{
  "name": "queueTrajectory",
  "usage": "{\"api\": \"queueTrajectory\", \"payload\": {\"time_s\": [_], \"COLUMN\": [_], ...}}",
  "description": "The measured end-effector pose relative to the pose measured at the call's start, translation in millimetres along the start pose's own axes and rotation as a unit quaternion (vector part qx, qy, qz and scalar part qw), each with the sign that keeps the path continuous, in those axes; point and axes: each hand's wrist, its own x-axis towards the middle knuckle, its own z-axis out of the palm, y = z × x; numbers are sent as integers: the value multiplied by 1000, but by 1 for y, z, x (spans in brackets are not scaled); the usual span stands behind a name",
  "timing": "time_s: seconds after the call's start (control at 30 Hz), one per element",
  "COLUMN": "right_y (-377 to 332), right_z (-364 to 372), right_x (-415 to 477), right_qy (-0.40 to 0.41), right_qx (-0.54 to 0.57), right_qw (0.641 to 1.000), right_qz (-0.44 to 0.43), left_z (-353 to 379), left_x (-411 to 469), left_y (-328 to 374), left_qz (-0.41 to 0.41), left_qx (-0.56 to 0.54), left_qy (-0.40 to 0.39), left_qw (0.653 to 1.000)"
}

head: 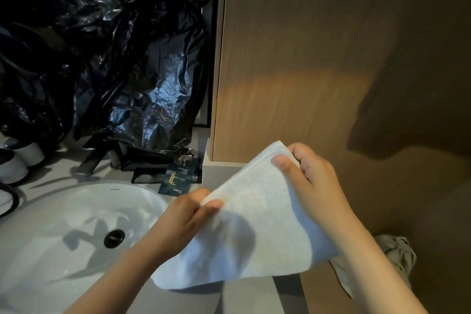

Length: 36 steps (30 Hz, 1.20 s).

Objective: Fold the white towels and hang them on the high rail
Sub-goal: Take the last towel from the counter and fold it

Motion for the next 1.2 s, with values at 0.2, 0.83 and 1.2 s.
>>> {"api": "queueTrajectory", "payload": {"time_s": [0.2, 0.83, 1.2], "right_y": [30, 211, 160], "right_z": [7, 50, 140], "right_x": [-19, -96, -83], "right_qy": [13, 21, -223], "right_qx": [96, -198, -135], "right_qw": [989, 917, 952], "right_qz": [113, 346, 163], "left_z": [-22, 91, 55], "left_x": [3, -32, -60], "left_y": [12, -116, -131], "left_qz": [45, -58, -393], "left_qx": [51, 256, 101], "left_qy": [-22, -78, 72], "left_qw": [997, 962, 911]}}
